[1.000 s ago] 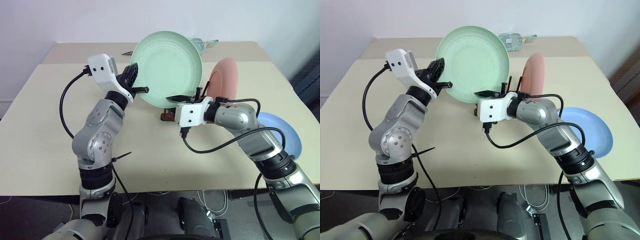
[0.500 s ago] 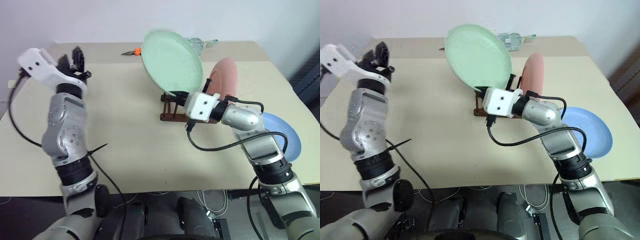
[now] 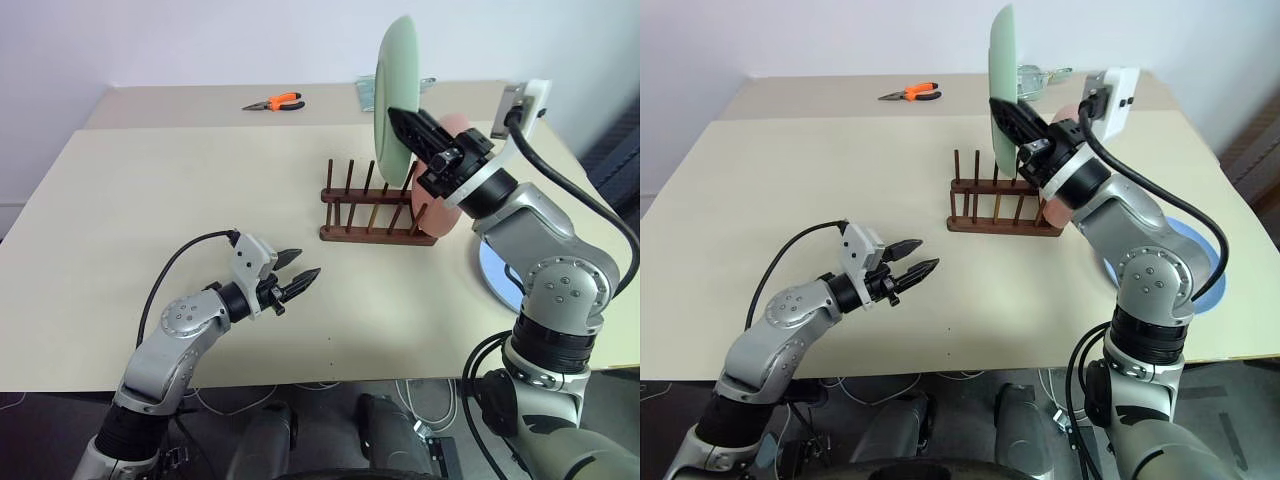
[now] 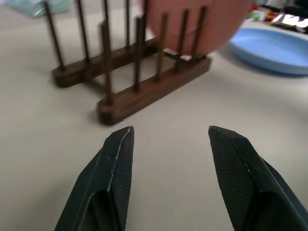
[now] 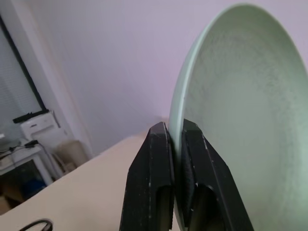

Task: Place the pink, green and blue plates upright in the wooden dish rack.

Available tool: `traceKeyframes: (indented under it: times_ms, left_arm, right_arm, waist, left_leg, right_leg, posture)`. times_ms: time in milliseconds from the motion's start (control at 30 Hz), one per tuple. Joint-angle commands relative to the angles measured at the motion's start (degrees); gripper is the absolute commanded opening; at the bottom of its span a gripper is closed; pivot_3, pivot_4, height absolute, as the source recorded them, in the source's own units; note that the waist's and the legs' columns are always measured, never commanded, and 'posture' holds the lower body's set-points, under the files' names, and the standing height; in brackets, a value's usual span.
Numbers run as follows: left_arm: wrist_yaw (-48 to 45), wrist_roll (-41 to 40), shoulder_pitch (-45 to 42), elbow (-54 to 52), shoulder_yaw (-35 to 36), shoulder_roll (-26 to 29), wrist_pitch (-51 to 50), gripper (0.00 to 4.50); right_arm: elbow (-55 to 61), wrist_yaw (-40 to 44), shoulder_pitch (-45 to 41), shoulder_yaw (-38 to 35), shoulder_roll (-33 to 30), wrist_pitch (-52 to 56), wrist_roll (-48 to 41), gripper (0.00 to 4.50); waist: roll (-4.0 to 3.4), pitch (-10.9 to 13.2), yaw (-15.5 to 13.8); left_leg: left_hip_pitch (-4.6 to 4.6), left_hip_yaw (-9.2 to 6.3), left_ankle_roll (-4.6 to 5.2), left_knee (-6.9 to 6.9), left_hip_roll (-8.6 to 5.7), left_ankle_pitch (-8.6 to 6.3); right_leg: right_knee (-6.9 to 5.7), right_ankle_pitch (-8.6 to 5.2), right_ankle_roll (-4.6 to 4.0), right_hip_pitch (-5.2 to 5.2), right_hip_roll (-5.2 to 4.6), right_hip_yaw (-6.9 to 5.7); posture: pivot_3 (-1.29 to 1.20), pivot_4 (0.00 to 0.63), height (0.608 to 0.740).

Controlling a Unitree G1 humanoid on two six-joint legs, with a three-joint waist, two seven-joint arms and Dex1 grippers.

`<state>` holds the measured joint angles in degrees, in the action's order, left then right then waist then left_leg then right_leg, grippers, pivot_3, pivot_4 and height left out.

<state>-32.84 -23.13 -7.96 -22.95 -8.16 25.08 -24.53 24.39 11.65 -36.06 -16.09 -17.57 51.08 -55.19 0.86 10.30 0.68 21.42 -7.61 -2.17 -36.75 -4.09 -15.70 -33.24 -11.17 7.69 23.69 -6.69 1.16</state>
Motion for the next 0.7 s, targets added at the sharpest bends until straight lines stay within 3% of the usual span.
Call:
traceKeyframes:
  times_ms: [33, 333, 433, 567, 700]
  left_arm:
    - [-0.2, 0.4, 0.0, -2.3, -0.7, -0.5, -0.3, 2.49]
    - [-1.0, -0.4, 1.4, -5.6, -1.3, -0.1, -1.8, 2.49]
    - [-0.8, -0.6, 0.8, -6.2, -1.1, -0.4, -2.7, 2.57]
    - [-0.9, -0.7, 0.0, -6.4, -1.0, -0.7, -3.1, 2.57]
    - [-1.6, -0.7, -0.6, -6.0, -1.5, -0.8, -3.4, 2.57]
  right_arm:
    - [0.9, -2.9, -0.4, -0.9, 0.1, 1.6, -4.2, 0.00]
    - [-7.5, -8.5, -2.9, -2.0, 1.0, 1.8, -6.2, 0.00]
    - [-8.1, -7.6, -3.6, -0.6, -0.1, 0.8, -4.0, 1.09]
    - [-5.2, -2.2, -4.2, 4.4, -6.4, -4.3, 5.8, 2.95]
    - [-1.8, 6.9, -3.0, 8.2, -17.7, -11.1, 16.0, 2.95]
  waist:
    - [0.00, 0.0, 0.0]
    - [-0.01, 0.0, 0.0]
    - [-0.02, 0.0, 0.1]
    - [-0.03, 0.0, 0.0]
    - [-0.06, 0.0, -0.1]
  left_leg:
    - [0.00, 0.01, 0.00, 0.00, 0.00, 0.00]
    - [0.00, 0.04, 0.01, 0.00, -0.01, 0.01]
    - [-0.01, 0.04, 0.01, 0.00, -0.01, 0.01]
    - [0.00, 0.06, 0.01, -0.01, -0.02, 0.01]
    - [0.05, 0.07, 0.01, -0.02, -0.05, 0.01]
  right_leg:
    - [0.00, 0.00, 0.01, 0.00, 0.00, 0.00]
    - [0.01, 0.01, 0.02, -0.01, 0.00, 0.00]
    - [0.01, 0.00, 0.02, -0.01, 0.00, -0.01]
    - [0.02, -0.01, 0.04, -0.02, 0.00, -0.01]
    - [0.07, -0.07, 0.15, -0.02, -0.03, -0.01]
  posture:
    - [0.00, 0.150, 0.740]
    - [0.00, 0.150, 0.740]
    - [0.00, 0.150, 0.740]
    - [0.00, 0.150, 0.740]
    - [0.00, 0.150, 0.740]
